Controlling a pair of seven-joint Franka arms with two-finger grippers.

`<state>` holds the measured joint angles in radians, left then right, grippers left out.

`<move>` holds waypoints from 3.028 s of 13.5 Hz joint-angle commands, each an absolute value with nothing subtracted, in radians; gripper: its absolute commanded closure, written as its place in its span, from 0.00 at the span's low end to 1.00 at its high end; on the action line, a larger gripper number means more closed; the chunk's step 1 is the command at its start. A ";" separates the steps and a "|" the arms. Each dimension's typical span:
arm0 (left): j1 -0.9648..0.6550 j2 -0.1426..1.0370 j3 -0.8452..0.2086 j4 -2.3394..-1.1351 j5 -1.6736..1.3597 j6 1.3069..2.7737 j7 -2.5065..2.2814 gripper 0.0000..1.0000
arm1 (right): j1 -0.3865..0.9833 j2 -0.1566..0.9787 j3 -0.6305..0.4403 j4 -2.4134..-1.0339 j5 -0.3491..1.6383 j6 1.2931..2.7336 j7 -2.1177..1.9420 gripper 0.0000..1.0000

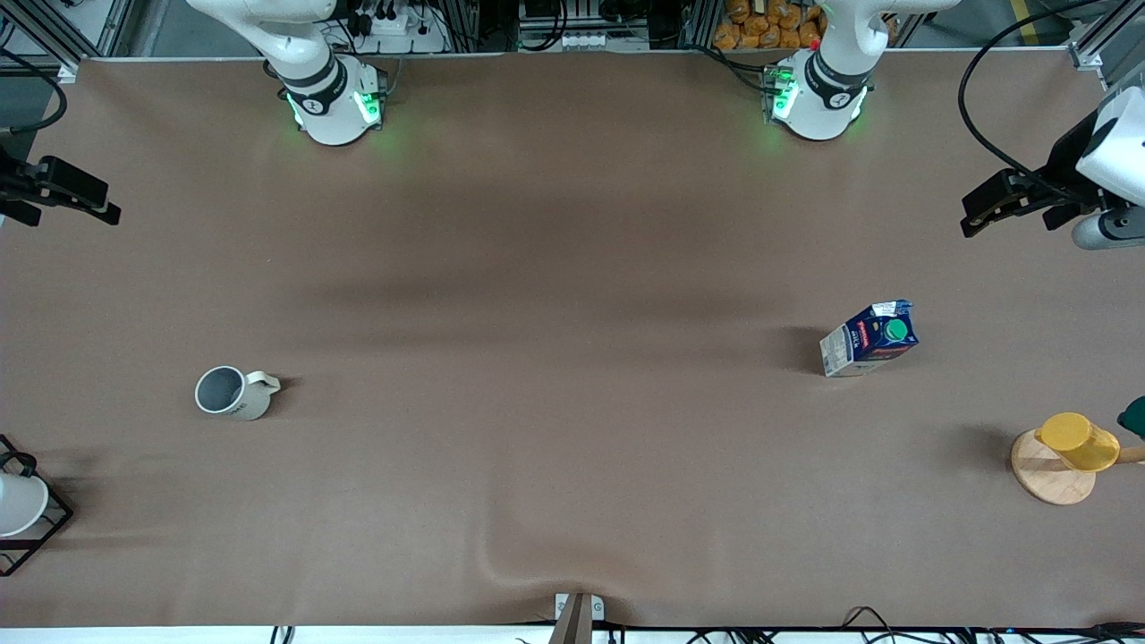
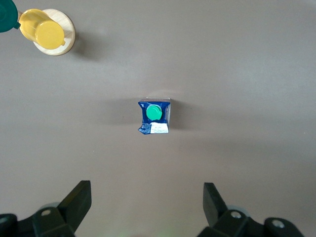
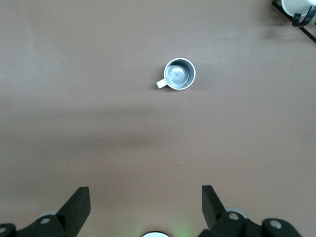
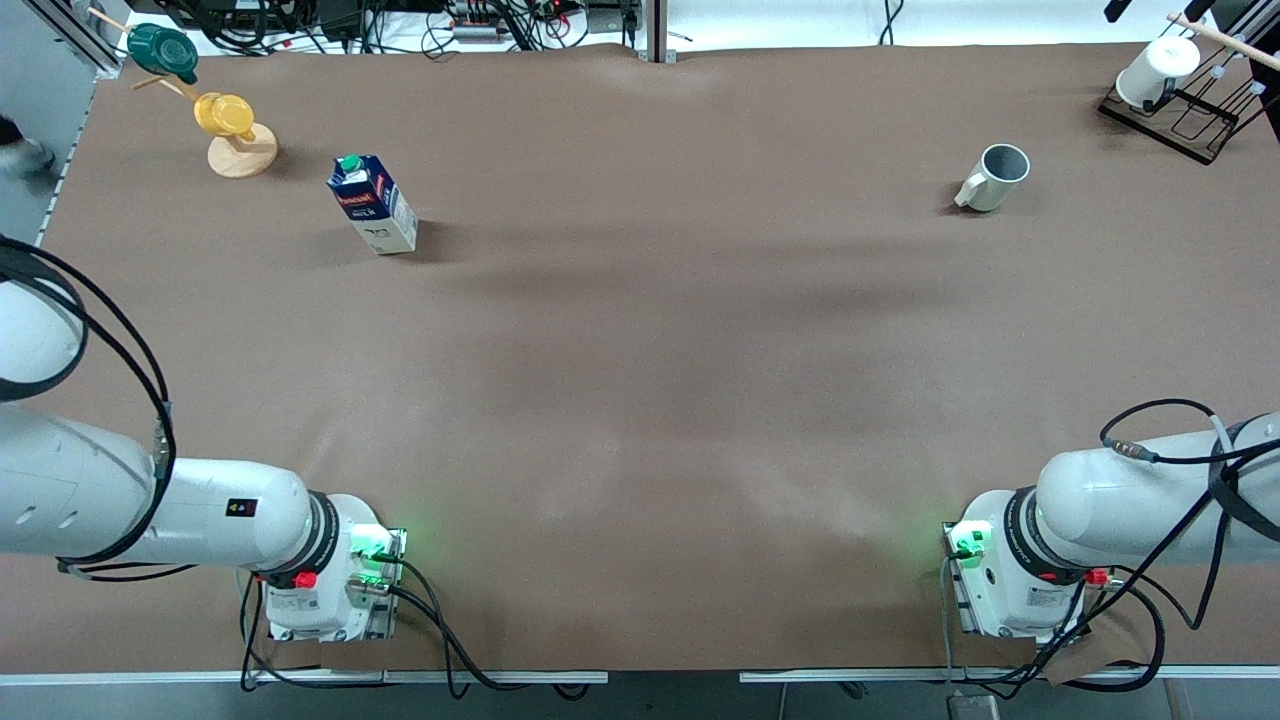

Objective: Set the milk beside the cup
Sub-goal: 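Lower the left gripper onto the milk carton while the right gripper reaches the mug, then close the left gripper on the milk carton while the right gripper grasps the mug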

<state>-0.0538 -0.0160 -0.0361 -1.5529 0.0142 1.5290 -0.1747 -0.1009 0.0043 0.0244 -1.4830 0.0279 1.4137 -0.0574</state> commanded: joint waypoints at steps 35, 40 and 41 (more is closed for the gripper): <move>-0.017 0.202 -0.038 -2.039 0.015 2.197 -0.158 0.21 | -0.158 0.646 0.032 -1.443 0.031 1.935 -0.615 0.00; -0.015 0.215 -0.038 -2.017 0.015 2.195 -0.158 0.31 | -0.218 0.680 0.032 -1.474 0.014 1.976 -0.745 0.00; -0.015 0.215 -0.038 -2.017 0.015 2.195 -0.160 0.33 | -0.221 0.680 0.032 -1.485 0.014 1.926 -0.750 0.00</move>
<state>-0.0151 0.2041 -0.0371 -2.0383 0.0147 2.1945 -0.1604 -0.1983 0.6676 0.0174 -1.4769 0.0244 1.9753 -0.7241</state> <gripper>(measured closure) 0.286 0.000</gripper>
